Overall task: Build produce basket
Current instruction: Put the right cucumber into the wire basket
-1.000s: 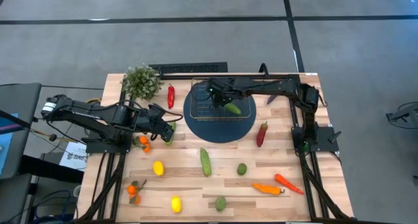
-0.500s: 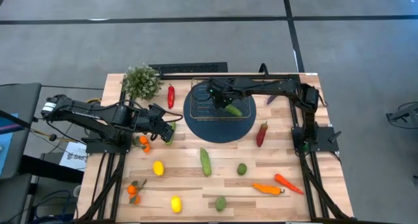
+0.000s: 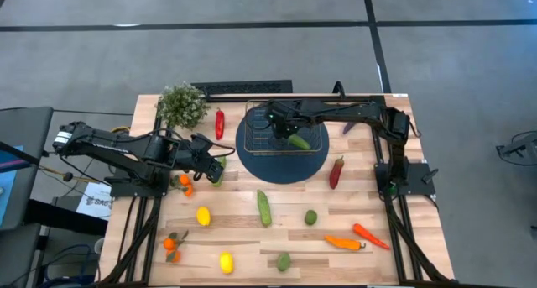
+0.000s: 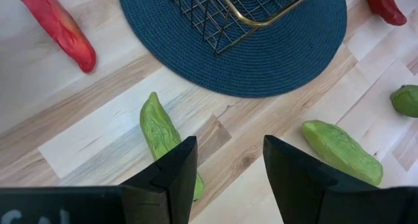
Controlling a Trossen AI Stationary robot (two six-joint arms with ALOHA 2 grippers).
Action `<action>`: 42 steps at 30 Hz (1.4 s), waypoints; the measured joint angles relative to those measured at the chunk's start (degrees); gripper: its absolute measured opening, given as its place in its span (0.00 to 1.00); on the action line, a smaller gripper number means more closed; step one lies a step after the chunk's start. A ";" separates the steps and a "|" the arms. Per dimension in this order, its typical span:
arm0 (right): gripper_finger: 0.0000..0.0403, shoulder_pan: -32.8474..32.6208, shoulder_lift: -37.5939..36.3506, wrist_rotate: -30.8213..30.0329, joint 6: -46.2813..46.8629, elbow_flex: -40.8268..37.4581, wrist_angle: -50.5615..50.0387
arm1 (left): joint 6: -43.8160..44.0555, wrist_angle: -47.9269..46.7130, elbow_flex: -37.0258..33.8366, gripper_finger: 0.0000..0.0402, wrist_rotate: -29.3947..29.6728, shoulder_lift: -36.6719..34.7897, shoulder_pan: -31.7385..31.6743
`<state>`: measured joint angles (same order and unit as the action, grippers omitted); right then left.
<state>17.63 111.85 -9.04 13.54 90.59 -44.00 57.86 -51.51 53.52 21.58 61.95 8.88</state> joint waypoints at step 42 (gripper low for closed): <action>0.46 -3.69 7.13 6.29 -3.98 1.57 -2.13 | -0.72 0.00 0.00 0.40 -0.24 -0.02 0.14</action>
<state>13.94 118.98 -2.75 9.56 92.16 -46.12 57.14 -51.51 53.52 21.34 61.93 9.03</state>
